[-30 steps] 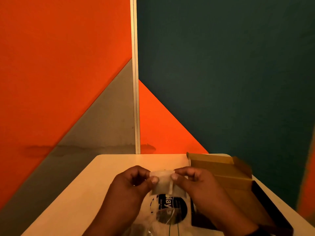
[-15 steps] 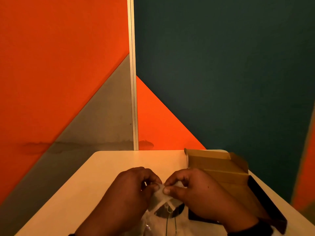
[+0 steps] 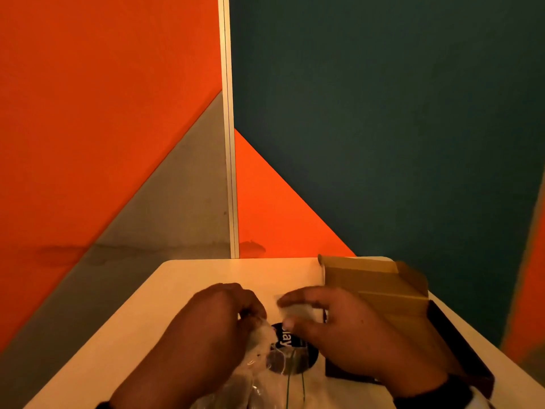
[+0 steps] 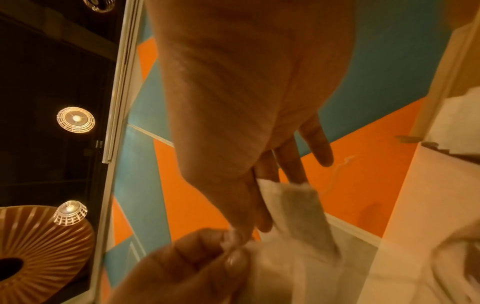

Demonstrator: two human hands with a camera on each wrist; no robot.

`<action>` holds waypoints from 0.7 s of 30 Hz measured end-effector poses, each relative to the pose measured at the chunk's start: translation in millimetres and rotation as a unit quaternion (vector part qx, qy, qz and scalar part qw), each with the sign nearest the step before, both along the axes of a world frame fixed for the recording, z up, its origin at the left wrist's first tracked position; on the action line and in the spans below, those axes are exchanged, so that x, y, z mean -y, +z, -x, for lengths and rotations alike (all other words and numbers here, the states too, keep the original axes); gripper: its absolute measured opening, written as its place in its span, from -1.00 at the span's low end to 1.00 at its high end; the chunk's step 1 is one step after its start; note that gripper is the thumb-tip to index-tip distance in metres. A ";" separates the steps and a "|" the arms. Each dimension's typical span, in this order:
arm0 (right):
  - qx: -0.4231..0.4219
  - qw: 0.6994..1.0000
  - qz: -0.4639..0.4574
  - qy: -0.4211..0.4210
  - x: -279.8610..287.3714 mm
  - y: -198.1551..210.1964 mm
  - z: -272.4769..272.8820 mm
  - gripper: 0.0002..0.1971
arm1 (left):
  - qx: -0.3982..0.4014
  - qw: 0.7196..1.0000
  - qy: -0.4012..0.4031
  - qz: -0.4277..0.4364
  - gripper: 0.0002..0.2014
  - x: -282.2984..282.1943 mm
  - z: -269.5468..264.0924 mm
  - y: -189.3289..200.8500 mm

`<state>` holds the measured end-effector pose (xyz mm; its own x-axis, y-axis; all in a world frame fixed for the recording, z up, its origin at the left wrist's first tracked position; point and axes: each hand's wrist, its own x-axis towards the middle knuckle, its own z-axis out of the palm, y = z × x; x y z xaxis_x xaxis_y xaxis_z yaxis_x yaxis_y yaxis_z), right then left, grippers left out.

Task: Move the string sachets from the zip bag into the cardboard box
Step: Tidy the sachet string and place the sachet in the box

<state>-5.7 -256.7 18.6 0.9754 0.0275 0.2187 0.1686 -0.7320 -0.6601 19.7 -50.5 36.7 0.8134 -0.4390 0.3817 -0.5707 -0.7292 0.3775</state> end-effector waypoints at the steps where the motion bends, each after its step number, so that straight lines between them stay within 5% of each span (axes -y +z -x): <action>1: -0.021 0.999 0.003 0.025 -5.4 -0.5 0.4 -0.77 | 0.000 1.000 -0.012 -0.010 -0.81 4.2 1.9 -1.2; 9: -0.037 0.999 0.009 0.037 -2.0 3.2 0.1 -0.86 | -0.025 0.999 0.013 0.021 -0.81 -0.7 -2.2 -0.8; 15: -0.015 0.998 -0.054 0.018 4.7 8.9 2.2 -0.89 | -0.171 0.983 -0.039 0.048 -0.85 -12.3 -13.7 -9.1; 21: -0.001 0.995 -0.096 0.009 0.8 8.3 1.0 -0.87 | -0.235 0.909 -0.106 0.327 -0.82 -6.1 -17.4 -16.3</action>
